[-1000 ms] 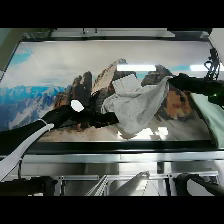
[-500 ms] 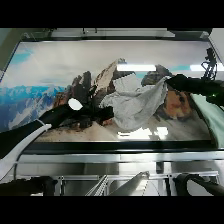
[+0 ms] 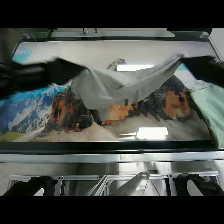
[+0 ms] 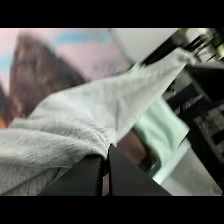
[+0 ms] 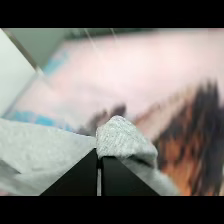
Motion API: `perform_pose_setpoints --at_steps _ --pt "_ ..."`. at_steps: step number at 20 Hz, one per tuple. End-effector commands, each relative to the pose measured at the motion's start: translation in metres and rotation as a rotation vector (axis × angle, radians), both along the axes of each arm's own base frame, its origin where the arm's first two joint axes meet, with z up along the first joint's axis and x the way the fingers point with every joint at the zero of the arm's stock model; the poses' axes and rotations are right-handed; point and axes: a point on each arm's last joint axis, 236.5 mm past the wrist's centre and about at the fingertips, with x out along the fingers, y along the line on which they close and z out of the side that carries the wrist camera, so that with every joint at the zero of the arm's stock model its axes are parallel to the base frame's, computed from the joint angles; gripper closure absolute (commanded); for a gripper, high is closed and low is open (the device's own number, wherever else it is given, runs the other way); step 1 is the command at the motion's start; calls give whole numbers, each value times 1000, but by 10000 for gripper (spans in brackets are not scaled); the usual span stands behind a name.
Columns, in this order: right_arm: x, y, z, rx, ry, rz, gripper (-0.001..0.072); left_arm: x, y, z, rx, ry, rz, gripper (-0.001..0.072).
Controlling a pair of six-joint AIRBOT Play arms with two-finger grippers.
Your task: Fold the shirts.
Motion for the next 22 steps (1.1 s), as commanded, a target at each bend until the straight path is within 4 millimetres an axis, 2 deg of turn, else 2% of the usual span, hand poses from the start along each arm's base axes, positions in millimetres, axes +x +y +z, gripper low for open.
perform_pose_setpoints --at_steps 1,2,3,4,6,8,10,13,14,15,16,17,18,20,21,22 --pt "-76 5 105 -57 -375 -64 700 -68 24 108 -12 -257 -3 692" --pt "-82 1 116 -66 -416 -91 700 -69 27 117 -12 -266 5 692" --pt "-82 0 119 -68 -424 -100 700 -64 29 118 -2 -249 6 692" --pt "-75 0 114 -68 -401 -90 700 -55 29 110 15 -203 -2 692" --pt "-49 6 83 -59 -276 -26 700 -31 24 74 61 -53 -49 692" --pt "-14 7 40 -34 -104 27 699 1 18 15 104 134 -101 692" --pt "29 7 -10 -4 60 59 699 31 16 -50 128 324 -124 692" --pt "93 10 -106 44 309 78 699 71 16 -153 151 553 -148 690" --pt "112 10 -143 58 392 68 683 82 19 -182 162 600 -159 462" --pt "127 7 -175 73 460 47 485 91 23 -204 164 641 -161 281" --pt "139 3 -200 101 515 29 240 101 30 -223 158 682 -148 51" --pt "147 0 -220 139 563 17 210 108 38 -235 151 710 -133 -13" --pt "151 -6 -229 158 585 5 213 115 47 -243 150 727 -128 -13" --pt "148 -15 -230 164 599 6 217 115 63 -249 145 767 -148 -13" --pt "140 -16 -226 173 613 35 309 110 67 -250 145 786 -162 -13" --pt "130 -15 -226 164 629 77 439 102 67 -252 143 808 -180 -13"
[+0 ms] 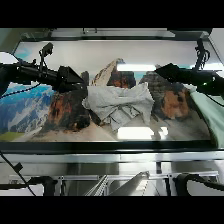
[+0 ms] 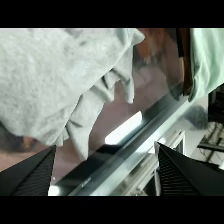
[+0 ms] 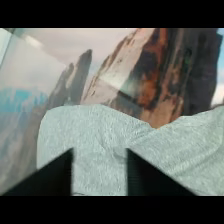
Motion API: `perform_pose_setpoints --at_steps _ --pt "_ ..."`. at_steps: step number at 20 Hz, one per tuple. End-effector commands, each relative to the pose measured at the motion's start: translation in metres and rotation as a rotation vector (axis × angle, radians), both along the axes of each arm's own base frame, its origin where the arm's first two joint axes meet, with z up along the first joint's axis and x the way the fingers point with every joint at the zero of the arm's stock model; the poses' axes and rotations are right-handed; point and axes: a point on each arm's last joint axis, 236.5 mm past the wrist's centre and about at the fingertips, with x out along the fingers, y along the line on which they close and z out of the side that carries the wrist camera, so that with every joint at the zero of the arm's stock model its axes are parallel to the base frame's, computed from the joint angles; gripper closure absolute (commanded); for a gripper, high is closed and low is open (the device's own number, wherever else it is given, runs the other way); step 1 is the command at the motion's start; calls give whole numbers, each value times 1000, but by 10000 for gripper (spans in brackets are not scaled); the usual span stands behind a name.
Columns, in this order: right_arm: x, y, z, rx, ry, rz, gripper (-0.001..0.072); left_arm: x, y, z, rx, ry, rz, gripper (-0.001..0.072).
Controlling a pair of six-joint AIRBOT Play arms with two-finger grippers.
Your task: Fold the shirts.
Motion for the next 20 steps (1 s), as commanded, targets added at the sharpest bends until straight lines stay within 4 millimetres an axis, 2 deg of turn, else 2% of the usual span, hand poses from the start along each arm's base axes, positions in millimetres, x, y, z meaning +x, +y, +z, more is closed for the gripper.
perform_pose_setpoints --at_steps 1,2,5,7,8,9,12,14,17,20 --pt "-21 -2 -21 20 100 85 414 -20 8 -20 -17 98 -47 -13" --pt "-31 -6 -37 -15 163 91 362 -33 0 -28 -16 120 -64 -13" --pt "-57 -22 -91 -126 335 71 344 -62 -40 -66 21 149 -61 -12" --pt "-70 -25 -113 -134 399 51 339 -70 -74 -92 62 122 -53 -11" --pt "-75 -23 -119 -123 421 49 280 -72 -92 -103 83 100 -60 1" --pt "-79 -20 -122 -111 433 52 200 -74 -111 -113 100 86 -76 6" --pt "-81 -12 -120 -89 438 67 205 -82 -160 -141 130 72 -150 6" --pt "-82 -8 -119 -88 437 75 207 -91 -182 -157 143 92 -214 6" --pt "-82 -7 -119 -88 437 77 207 -101 -194 -174 142 162 -291 7" --pt "-86 -5 -118 -82 446 94 211 -103 -189 -171 126 223 -326 7"
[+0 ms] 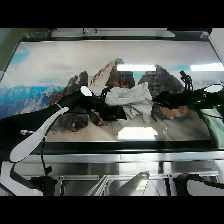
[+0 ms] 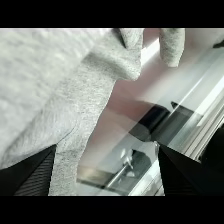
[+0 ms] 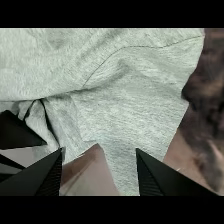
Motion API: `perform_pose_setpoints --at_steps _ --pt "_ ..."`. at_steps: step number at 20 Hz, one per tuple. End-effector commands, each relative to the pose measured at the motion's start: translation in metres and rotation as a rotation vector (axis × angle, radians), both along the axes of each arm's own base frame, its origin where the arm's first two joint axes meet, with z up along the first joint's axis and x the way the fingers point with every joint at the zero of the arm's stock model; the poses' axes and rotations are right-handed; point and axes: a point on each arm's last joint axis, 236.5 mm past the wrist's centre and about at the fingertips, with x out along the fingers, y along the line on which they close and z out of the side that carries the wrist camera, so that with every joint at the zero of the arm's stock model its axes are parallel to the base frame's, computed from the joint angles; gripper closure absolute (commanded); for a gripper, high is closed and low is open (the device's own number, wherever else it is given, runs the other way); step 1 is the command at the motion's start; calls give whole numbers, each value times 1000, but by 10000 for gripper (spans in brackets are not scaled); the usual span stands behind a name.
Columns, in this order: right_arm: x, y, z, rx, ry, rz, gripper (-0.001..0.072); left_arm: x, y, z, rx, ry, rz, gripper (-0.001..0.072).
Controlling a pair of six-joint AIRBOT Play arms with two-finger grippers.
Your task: Fold the shirts.
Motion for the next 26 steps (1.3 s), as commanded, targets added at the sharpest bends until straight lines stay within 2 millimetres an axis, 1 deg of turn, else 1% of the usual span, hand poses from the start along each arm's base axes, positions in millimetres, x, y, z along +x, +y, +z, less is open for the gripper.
perform_pose_setpoints --at_steps 1,3,4,5,6,8,9,10,14,16,18,19,20,21,22,23,24,25,26 --pt "-4 3 0 9 10 15 211 -6 -1 3 -11 59 -50 7" --pt "-4 3 0 7 10 13 212 5 4 18 -27 30 -33 7" --pt "-2 1 -1 0 7 9 213 12 8 21 -22 11 -18 7" --pt "-1 0 -3 -1 7 1 213 14 15 15 19 9 -7 7" --pt "-1 0 -5 -1 13 1 212 10 23 8 65 24 -16 7" --pt "-4 1 -9 5 32 11 212 -9 34 -1 131 63 -77 6" --pt "-4 1 -10 4 33 12 212 -12 41 -4 162 69 -88 6" --pt "-4 1 -9 6 32 11 212 -9 41 -5 171 56 -80 6" --pt "-5 3 -8 15 34 14 212 28 27 -8 154 -53 53 7" --pt "-6 4 -8 18 37 19 212 38 19 -9 149 -92 96 7" --pt "-7 4 -7 19 39 22 212 47 13 -1 136 -118 108 9" --pt "-7 4 -8 18 39 21 212 52 10 6 126 -134 110 110" --pt "-7 4 -8 18 40 22 212 56 8 11 117 -147 108 257" --pt "-7 4 -11 18 45 21 213 58 7 15 112 -154 106 285" --pt "-6 4 -14 17 52 17 213 58 6 18 110 -156 101 287" --pt "-5 2 -20 17 64 10 213 57 6 17 111 -152 98 392" --pt "-5 2 -27 17 79 4 213 54 7 16 115 -143 87 642" --pt "-3 1 -35 15 93 -4 212 50 8 16 118 -135 75 695" --pt "-3 -1 -42 13 104 -11 213 48 9 15 122 -129 66 695"
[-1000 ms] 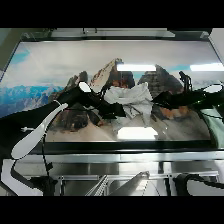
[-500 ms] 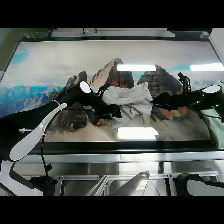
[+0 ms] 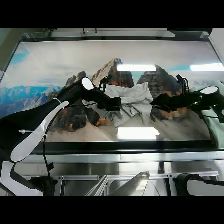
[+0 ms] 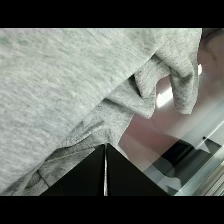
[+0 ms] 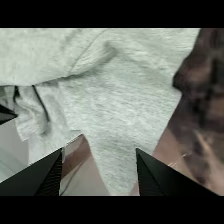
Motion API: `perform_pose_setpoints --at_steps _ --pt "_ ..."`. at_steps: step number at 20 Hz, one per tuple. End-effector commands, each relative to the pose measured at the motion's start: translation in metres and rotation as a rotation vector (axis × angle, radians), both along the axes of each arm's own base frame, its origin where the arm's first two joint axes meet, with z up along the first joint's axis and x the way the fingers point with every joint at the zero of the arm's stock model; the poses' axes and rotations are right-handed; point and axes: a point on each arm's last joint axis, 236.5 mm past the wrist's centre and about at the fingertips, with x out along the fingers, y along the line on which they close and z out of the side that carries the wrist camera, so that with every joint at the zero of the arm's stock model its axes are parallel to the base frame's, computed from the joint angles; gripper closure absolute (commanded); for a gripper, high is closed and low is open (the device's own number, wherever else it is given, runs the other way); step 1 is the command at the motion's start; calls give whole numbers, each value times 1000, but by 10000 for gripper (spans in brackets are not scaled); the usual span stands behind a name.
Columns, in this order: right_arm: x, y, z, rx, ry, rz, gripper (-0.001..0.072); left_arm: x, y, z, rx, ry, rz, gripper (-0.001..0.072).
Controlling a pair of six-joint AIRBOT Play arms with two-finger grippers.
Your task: Fold the shirts.
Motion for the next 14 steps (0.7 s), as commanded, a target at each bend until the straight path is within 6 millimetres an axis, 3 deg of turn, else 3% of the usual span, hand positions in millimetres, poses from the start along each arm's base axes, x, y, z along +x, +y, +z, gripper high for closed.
perform_pose_setpoints --at_steps 1,9,10,11,14 --pt "3 -4 -20 -9 34 -23 212 -5 1 1 7 13 -24 694" --pt "13 -20 -27 -32 31 -86 212 -9 3 1 11 28 -34 692" --pt "11 -17 -28 -28 36 -76 212 -9 3 1 11 28 -34 525" --pt "10 -15 -28 -27 39 -70 212 -9 3 1 10 30 -33 416" --pt "10 -14 -28 -29 37 -70 211 -8 3 1 10 27 -31 415"
